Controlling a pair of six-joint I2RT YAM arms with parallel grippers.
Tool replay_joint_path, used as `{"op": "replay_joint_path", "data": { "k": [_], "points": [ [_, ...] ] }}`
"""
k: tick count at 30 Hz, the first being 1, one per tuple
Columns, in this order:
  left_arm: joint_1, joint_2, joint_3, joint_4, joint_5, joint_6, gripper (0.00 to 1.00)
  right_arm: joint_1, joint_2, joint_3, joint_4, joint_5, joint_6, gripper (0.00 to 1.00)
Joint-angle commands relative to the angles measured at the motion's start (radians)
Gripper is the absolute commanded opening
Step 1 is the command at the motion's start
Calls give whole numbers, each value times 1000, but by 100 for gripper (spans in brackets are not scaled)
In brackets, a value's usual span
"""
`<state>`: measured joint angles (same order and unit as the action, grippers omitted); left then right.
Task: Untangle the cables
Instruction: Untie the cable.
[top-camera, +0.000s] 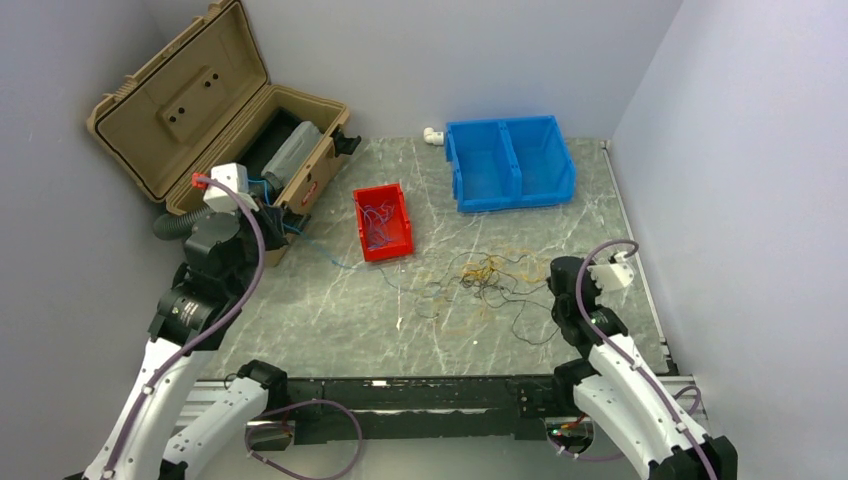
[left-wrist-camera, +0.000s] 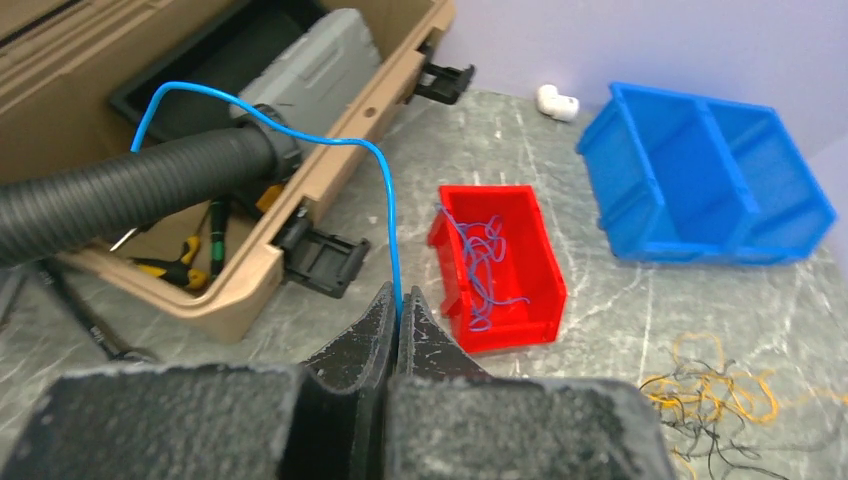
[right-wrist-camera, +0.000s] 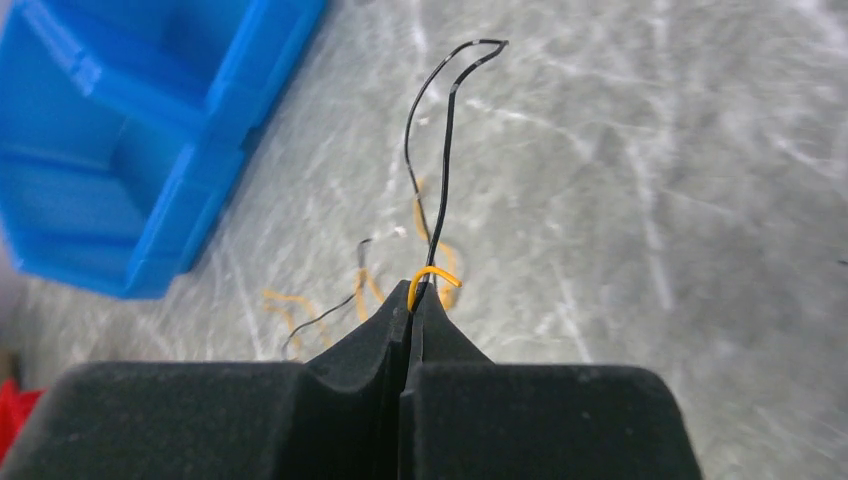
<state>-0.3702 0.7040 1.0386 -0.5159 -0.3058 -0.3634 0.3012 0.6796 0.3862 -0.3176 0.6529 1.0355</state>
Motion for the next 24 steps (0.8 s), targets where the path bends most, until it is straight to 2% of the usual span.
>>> {"op": "replay_joint_path", "data": {
  "k": [1,4,10,11,12,14,17,19,24],
  "points": [
    [6,-12,69,-48,-173,-28,0,-4,-31,51,-208,194,105,0],
    [6,-41,49,-2,-128,12,0,-4,-44,52,-163,171,20,0],
    [5,-37,4,120,187,58,0,-4,-22,41,30,-43,-234,0],
    [6,-25,8,129,238,63,0,-5,-8,47,48,-80,-272,5],
    [5,-11,14,134,282,68,0,-4,10,56,57,-105,-297,13],
    [6,9,26,152,386,87,0,-4,45,79,58,-148,-340,44],
    [5,28,40,197,547,114,0,-4,77,96,83,-251,-435,67],
    [6,34,42,239,674,120,0,-4,69,85,128,-353,-493,75],
    [5,59,55,321,833,99,0,1,46,56,281,-699,-616,90]
  ]
}}
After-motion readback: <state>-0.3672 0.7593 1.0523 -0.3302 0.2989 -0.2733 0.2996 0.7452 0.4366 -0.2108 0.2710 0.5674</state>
